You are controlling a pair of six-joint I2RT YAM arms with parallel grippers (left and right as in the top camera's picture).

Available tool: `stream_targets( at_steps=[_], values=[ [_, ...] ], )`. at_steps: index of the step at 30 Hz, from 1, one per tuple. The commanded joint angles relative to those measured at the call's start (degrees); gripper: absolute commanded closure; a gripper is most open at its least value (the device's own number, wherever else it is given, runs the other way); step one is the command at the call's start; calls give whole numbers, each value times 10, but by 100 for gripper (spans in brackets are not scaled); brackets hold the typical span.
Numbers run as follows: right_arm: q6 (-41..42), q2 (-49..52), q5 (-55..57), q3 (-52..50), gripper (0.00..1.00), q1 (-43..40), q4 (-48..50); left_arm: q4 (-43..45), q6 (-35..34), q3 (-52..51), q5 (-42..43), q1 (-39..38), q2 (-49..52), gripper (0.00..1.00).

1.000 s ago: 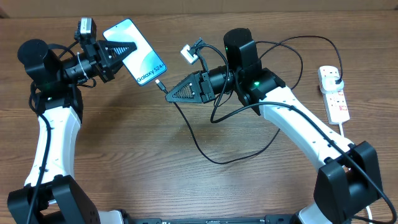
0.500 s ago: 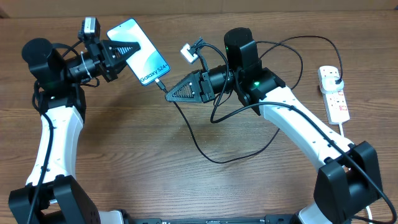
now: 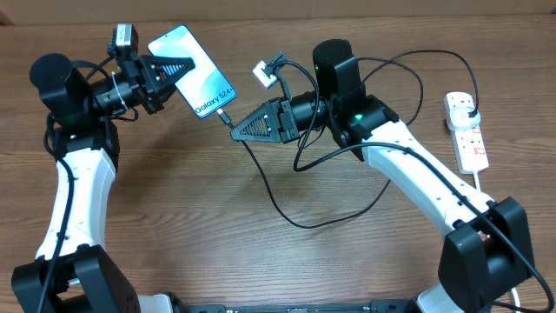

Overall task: Plug charger to phone and switch on socket
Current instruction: 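Align the USB-C tip with the phone's bottom port held by left gripper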

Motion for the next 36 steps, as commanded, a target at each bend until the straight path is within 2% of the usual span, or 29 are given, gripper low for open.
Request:
stream_targets(
  at_steps=[1,36],
  values=[
    [2,-14,9,4,96,-2,5,5,3,6,7,-5,-4,96],
    [19,-14,15,4,96,-12,25,5,6,6,6,-25,-4,96]
  ],
)
